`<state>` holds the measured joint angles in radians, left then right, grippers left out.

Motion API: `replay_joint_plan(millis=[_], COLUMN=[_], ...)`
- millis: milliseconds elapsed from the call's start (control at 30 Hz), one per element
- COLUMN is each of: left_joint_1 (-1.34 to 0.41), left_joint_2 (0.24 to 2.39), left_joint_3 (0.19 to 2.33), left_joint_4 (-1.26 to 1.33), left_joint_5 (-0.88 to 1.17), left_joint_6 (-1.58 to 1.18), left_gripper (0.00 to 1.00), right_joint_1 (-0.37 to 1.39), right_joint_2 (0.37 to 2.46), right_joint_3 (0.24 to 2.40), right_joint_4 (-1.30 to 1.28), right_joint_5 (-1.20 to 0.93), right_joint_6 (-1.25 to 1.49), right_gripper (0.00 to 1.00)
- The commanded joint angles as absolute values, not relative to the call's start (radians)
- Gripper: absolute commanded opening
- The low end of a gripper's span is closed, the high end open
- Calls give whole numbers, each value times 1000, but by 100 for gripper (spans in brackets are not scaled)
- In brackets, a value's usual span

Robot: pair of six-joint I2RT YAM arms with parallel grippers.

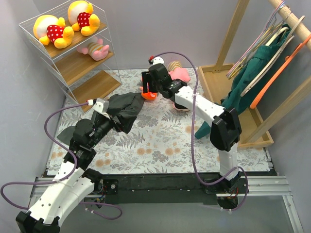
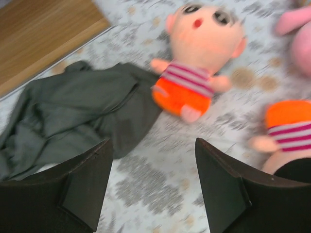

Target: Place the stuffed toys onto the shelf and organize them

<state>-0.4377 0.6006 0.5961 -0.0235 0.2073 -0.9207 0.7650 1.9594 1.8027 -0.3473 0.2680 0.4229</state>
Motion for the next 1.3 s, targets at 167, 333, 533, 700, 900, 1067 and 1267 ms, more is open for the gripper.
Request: replay_joint_plan(millis=[167,333,533,700,900,1067,1267], left_joint_1=[-440,-440,-442,-440,-442,-442,-445], left_joint_2=[565,566,558,557,561,572,578], left_joint_3=[589,589,588,586,584,584,583], left_joint_4=[-25,-28,-31,-32,-35,-37,-37], left_joint_5=[176,169,155,155,153,155,152], left_joint_6=[-900,-893,-882,-881,-877,-876,-873], left_gripper=[98,98,98,98,98,98,98], right_joint_1=[646,612,583,568,558,538,502], right_joint_2=[2074,2151,2243,2315,2387,2433,2483], right_joint_3=[1833,1854,1896,1939,1982,2017,2051], right_joint_4=[-134,-69,-34,23,98,129,129], right_joint_5=[575,569,558,569,617,626,601], right_joint_6=[-143,-291,-406,-483,-594,-634,-629], right_gripper=[70,71,74,75,76,76,75])
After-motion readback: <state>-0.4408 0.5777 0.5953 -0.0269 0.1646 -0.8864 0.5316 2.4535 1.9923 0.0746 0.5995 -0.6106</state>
